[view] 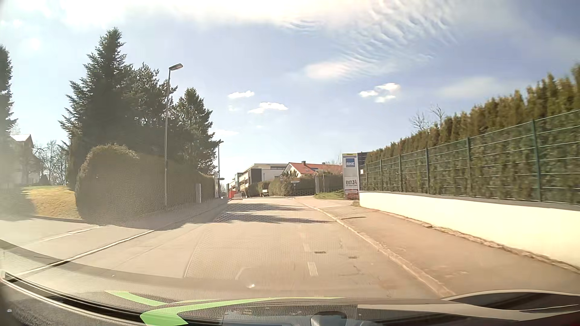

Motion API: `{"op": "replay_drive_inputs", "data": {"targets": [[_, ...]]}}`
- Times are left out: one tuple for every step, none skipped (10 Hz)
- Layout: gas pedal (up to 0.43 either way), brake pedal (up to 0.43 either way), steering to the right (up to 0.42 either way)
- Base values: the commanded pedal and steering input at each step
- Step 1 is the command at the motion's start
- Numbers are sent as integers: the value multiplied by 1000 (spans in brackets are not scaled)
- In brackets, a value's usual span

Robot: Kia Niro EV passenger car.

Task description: Follow the waypoints while adhering to traffic rules and regulations

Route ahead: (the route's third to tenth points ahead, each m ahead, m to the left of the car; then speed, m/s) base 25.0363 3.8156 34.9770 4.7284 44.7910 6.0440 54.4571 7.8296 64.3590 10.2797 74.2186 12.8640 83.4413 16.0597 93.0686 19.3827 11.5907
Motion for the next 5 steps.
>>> {"op": "replay_drive_inputs", "data": {"targets": [[240, 0, -24], [240, 0, -23], [240, 0, -24], [240, 0, -23], [240, 0, -24]]}}
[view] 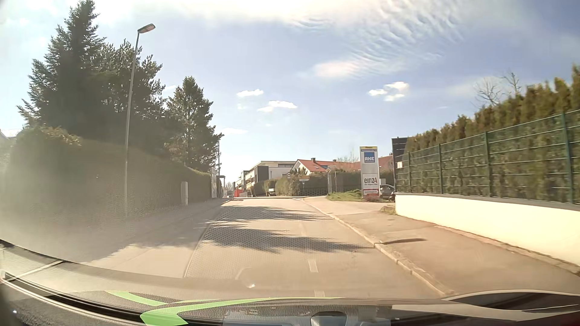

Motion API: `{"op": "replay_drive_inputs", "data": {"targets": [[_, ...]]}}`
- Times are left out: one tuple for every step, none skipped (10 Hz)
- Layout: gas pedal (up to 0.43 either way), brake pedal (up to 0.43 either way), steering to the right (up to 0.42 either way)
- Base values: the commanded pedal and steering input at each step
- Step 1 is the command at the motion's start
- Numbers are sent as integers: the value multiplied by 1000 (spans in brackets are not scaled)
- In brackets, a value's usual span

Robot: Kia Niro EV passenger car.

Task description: Follow the waypoints while adhering to traffic rules and regulations

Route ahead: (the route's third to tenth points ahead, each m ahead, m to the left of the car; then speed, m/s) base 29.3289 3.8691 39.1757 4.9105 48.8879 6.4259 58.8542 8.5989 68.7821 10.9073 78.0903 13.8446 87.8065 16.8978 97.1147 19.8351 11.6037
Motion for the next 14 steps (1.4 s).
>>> {"op": "replay_drive_inputs", "data": {"targets": [[240, 0, -24], [240, 0, -24], [240, 0, -24], [240, 0, -25], [240, 0, -24], [240, 0, -24], [240, 0, -24], [240, 0, -25], [240, 0, -24], [240, 0, -23], [240, 0, -21], [240, 0, -19], [240, 0, -19], [240, 0, -19]]}}
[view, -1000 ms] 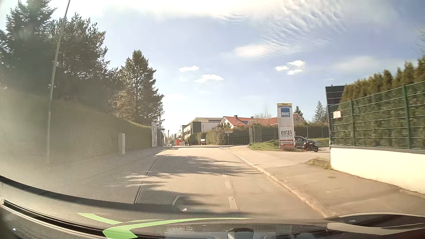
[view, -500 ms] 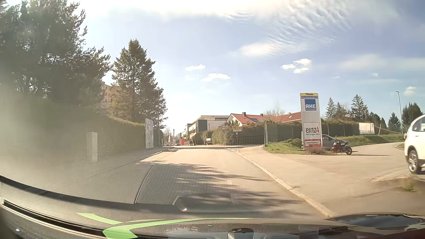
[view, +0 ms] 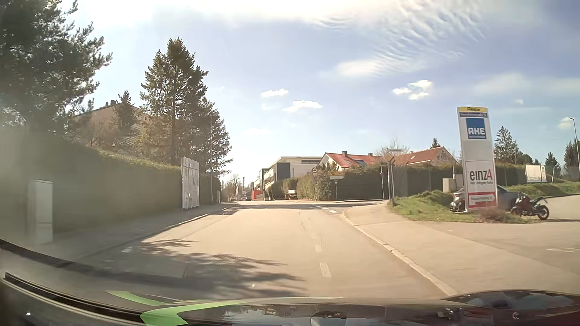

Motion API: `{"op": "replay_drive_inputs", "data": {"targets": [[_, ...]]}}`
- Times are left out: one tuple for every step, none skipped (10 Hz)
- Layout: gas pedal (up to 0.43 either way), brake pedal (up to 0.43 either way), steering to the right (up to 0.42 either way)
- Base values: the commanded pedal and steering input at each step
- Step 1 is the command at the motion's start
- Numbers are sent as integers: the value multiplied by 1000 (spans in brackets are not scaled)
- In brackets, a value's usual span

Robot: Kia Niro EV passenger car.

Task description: Follow the waypoints while adhering to traffic rules and regulations

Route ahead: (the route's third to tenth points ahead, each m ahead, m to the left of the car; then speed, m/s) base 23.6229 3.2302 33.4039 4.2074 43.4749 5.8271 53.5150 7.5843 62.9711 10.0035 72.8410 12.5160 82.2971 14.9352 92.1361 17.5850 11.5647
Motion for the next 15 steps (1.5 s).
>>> {"op": "replay_drive_inputs", "data": {"targets": [[240, 0, -18], [240, 0, -16], [240, 0, -16], [240, 0, -16], [240, 0, -16], [240, 0, -17], [240, 0, -17], [240, 0, -17], [240, 0, -17], [240, 0, -17], [240, 0, -17], [240, 0, -17], [240, 0, -17], [240, 0, -18], [240, 0, -18]]}}
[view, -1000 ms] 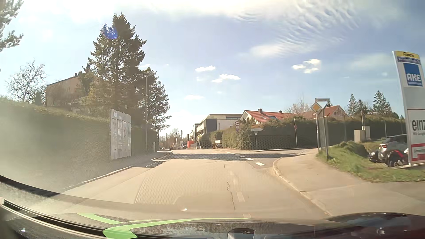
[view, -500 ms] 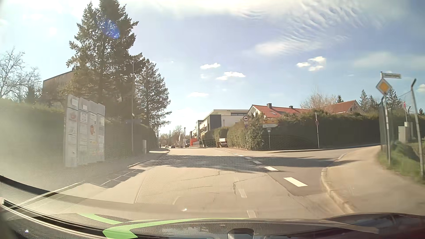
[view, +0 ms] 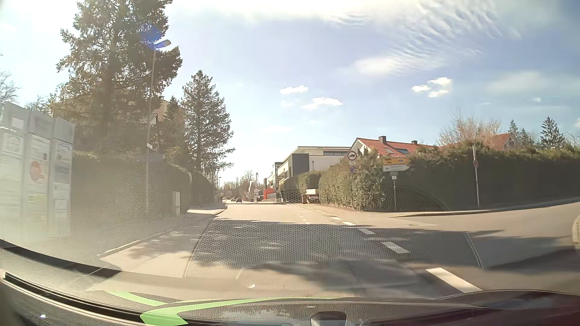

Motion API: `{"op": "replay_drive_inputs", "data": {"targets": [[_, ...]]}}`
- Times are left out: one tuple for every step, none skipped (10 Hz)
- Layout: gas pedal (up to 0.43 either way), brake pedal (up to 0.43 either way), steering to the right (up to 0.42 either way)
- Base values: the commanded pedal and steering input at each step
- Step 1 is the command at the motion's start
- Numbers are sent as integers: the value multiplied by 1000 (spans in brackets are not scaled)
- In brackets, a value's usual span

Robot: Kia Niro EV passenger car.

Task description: Follow the waypoints while adhering to traffic rules and regulations

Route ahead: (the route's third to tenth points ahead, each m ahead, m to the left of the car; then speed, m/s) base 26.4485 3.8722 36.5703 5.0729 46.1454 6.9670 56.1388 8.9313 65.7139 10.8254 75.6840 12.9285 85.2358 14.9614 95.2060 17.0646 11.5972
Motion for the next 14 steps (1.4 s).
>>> {"op": "replay_drive_inputs", "data": {"targets": [[240, 0, -18], [240, 0, -18], [240, 0, -18], [240, 0, -19], [240, 0, -19], [240, 0, -19], [240, 0, -19], [240, 0, -20], [240, 0, -22], [240, 0, -23], [240, 0, -24], [240, 0, -24], [240, 0, -24], [240, 0, -24]]}}
